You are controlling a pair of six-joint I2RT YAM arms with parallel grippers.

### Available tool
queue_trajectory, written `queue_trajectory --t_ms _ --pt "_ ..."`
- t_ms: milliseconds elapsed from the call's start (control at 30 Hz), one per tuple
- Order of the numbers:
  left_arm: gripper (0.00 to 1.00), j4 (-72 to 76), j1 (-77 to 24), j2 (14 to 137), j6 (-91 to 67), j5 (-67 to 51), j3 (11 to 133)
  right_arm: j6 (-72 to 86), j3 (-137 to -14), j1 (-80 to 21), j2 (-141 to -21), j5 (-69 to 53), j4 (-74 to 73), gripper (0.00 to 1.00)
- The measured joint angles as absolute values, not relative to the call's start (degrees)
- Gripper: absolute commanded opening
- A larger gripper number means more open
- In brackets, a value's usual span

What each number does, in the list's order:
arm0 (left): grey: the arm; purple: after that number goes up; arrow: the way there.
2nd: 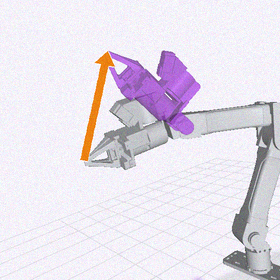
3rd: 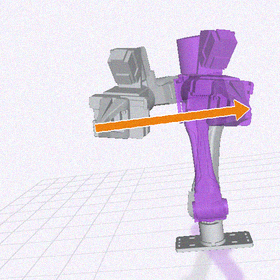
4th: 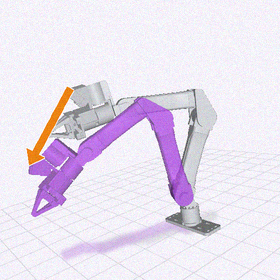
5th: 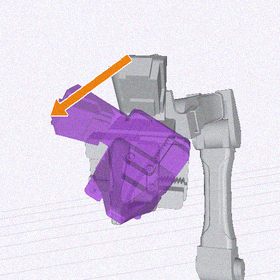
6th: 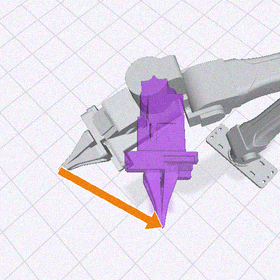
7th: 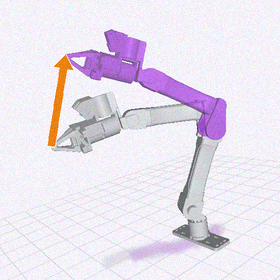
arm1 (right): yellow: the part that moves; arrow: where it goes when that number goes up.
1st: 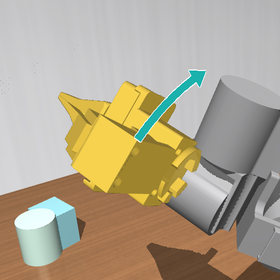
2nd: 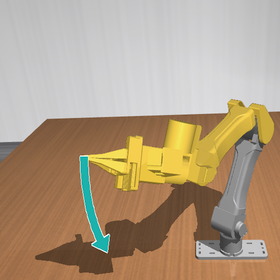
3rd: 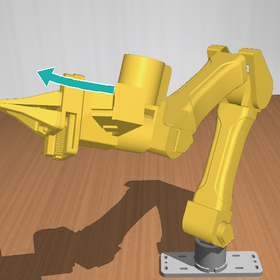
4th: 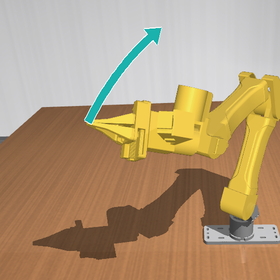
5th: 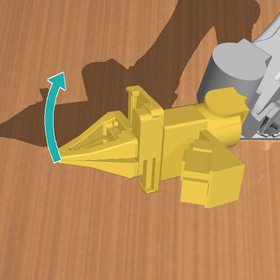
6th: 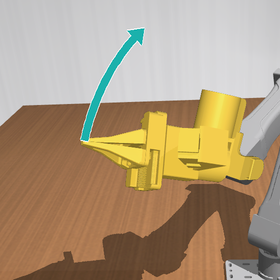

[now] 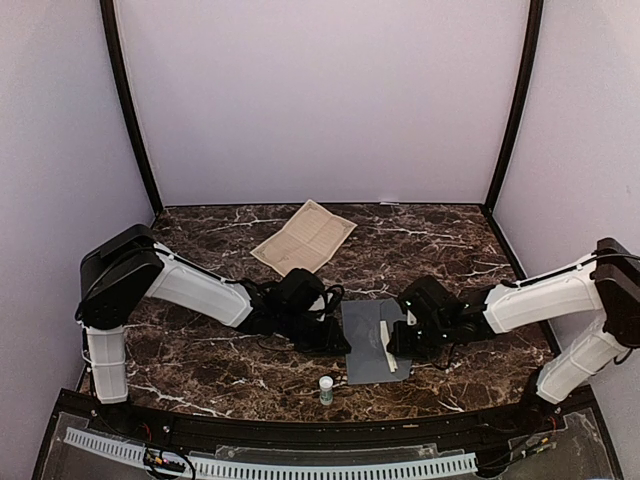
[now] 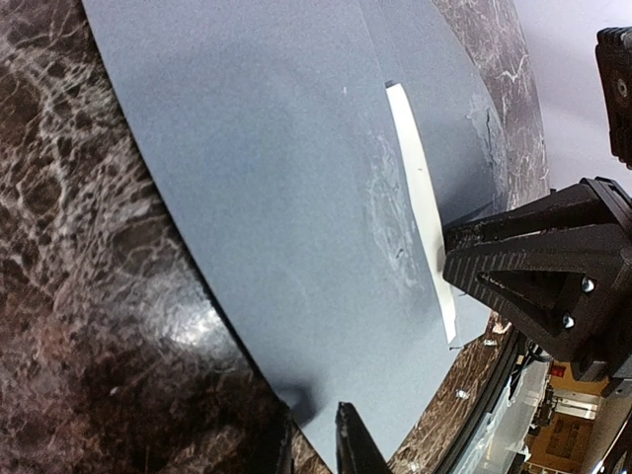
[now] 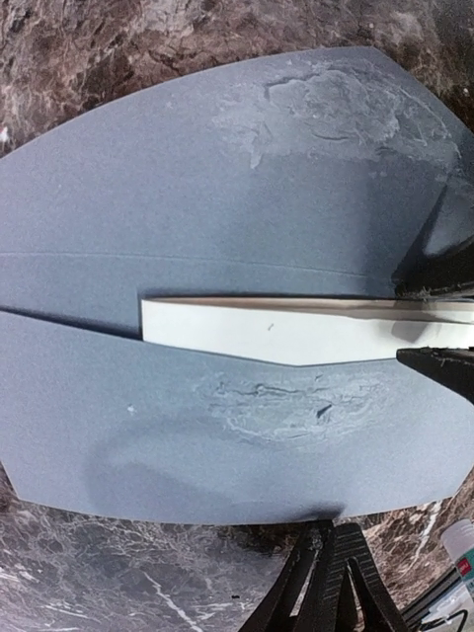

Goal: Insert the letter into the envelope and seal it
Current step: Place the letter in the envelope.

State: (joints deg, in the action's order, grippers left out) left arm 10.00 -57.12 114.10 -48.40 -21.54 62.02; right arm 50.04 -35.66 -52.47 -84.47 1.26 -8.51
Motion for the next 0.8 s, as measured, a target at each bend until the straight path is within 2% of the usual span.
queue_trajectory --t_ms 200,800 --pt "0.14 9.93 -57.12 114.10 -48.40 -21.54 62.02 49.95 -35.68 -52.47 -85.41 1.06 -7.09 0.00" --pt "0.11 9.74 -57.12 114.13 -48.45 -21.56 62.02 49.78 -35.99 -52.45 -86.96 -0.82 -4.36 0.00"
